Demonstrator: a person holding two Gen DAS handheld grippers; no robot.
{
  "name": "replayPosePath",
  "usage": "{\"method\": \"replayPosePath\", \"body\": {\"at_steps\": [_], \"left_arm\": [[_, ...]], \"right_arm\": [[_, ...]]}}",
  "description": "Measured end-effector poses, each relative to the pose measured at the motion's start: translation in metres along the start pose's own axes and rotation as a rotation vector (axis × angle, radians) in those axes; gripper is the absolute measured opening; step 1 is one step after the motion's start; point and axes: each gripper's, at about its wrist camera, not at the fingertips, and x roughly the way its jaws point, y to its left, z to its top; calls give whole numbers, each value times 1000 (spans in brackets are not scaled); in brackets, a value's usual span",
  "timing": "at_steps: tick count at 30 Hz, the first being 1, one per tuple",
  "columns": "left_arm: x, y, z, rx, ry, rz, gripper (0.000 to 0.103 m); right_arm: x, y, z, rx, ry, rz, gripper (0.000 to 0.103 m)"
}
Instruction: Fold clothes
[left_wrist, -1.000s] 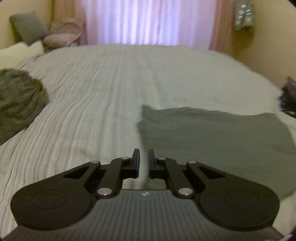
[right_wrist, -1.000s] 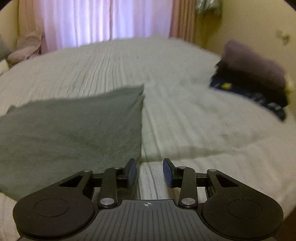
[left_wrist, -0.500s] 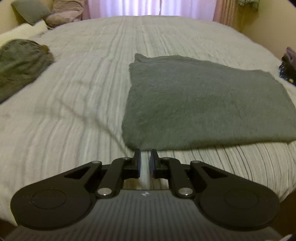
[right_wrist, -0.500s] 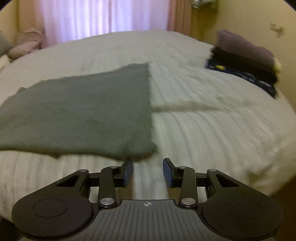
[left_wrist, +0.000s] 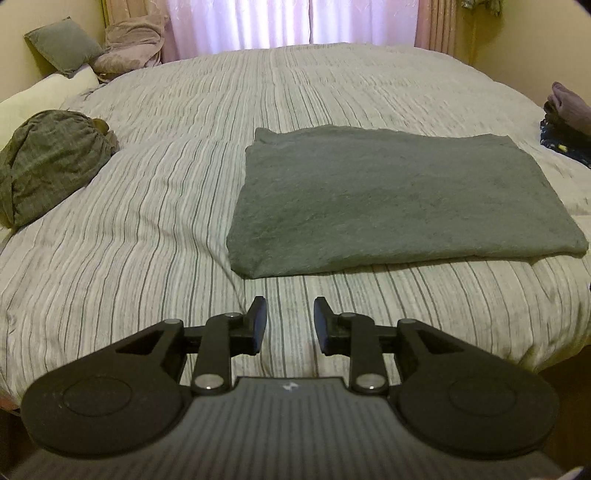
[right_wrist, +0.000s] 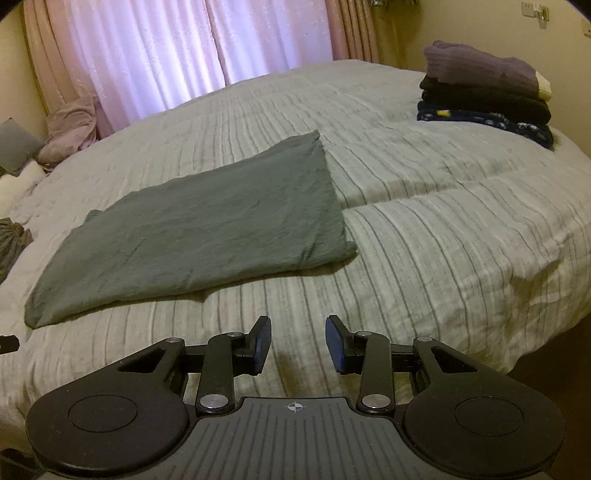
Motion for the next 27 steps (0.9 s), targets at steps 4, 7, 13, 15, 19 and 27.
{"method": "replayPosePath", "body": {"at_steps": [4, 7, 13, 15, 19, 27], "left_arm": [[-1, 3, 2, -8, -10, -13, 25], [0, 6, 4, -19, -24, -36, 25], [5, 24, 21, -62, -71, -147, 23], [13, 33, 31, -98, -85, -199, 23], [36, 49, 50, -184, -89, -305, 21], [100, 80, 75, -378, -16, -440, 21]], "right_arm": [[2, -6, 4, 51, -9, 28, 37], [4, -17, 14, 123, -28, 73, 37], [9, -41, 32, 268, -65, 163, 37], [11, -49, 38, 317, -77, 193, 37], [25, -68, 57, 382, -107, 240, 37], [113, -113, 91, 432, -55, 332, 37]]}}
